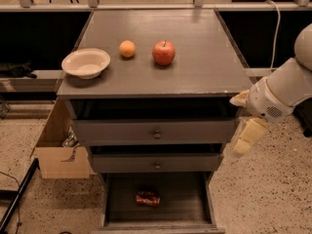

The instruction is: Pick coke can from bottom drawer and place on counter

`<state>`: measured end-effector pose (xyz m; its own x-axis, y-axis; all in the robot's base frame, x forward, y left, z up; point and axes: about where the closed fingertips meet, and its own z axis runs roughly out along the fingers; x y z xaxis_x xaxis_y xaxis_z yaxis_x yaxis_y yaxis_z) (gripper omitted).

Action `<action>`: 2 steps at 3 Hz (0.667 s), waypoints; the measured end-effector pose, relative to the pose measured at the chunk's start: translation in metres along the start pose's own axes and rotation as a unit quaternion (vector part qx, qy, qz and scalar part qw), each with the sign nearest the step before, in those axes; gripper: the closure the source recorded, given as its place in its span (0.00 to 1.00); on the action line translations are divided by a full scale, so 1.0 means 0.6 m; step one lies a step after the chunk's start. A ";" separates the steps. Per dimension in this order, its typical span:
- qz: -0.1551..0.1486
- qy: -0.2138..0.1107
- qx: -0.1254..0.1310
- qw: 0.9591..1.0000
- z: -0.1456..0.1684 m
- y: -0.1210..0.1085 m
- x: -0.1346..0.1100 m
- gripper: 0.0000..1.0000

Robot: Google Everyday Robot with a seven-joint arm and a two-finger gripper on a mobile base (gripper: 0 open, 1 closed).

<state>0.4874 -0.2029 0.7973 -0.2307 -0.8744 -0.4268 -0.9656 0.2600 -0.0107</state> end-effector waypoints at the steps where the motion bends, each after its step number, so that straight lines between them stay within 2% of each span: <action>1: 0.040 -0.018 -0.033 0.999 0.058 0.040 0.029 0.00; 2: 0.123 -0.072 -0.088 0.986 0.171 0.118 0.093 0.00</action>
Offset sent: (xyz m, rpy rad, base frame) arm -0.1081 0.0082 -0.1816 0.3552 0.3339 -0.2618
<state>0.4185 -0.1913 0.6799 -0.4532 -0.7229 -0.5215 -0.8914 0.3705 0.2611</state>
